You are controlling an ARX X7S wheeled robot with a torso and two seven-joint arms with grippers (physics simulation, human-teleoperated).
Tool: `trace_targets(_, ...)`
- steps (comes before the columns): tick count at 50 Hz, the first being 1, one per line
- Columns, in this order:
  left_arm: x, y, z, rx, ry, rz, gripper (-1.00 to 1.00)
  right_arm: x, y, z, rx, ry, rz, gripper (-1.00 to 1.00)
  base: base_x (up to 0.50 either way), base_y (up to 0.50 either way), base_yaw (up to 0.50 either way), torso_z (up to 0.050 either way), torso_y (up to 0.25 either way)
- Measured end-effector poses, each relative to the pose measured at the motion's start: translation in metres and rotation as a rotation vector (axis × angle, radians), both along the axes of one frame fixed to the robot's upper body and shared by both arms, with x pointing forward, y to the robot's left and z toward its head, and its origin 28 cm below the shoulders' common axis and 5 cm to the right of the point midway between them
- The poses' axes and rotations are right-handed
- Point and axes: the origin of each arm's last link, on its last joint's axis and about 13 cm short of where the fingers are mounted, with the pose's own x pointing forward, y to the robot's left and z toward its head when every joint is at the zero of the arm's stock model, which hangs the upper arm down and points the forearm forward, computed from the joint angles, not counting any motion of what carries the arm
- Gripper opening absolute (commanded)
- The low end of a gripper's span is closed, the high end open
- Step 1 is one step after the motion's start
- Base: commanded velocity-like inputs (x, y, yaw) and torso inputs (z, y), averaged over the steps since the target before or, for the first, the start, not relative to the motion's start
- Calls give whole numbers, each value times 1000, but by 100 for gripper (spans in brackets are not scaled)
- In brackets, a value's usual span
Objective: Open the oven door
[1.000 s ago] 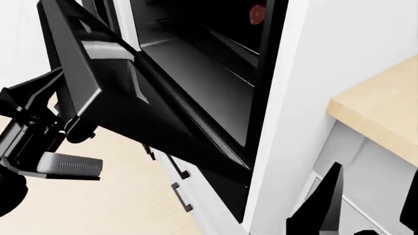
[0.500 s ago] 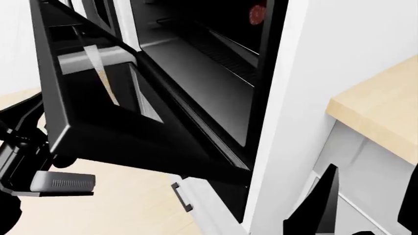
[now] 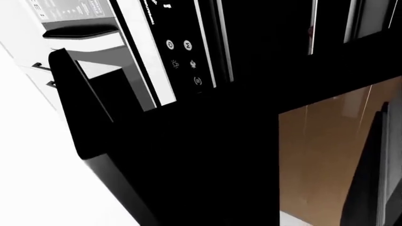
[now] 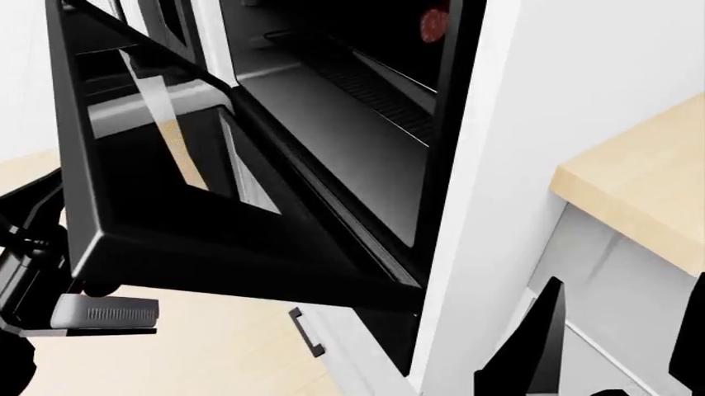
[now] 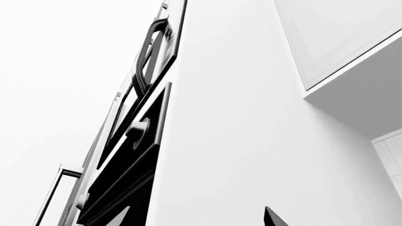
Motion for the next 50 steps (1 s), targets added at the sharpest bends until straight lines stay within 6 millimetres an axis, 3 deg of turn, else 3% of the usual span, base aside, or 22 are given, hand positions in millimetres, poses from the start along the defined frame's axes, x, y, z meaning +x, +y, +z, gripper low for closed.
trace_targets(18, -2, 6, -10, 2, -7, 13, -100, 1, 0, 0, 0, -1, -2, 100, 1, 4, -1, 0, 0)
trace_targets(50, -2, 31, -74, -45, -101, -11, -100, 1, -1, 1, 4, -1, -1, 100, 1, 2, -1, 0, 0)
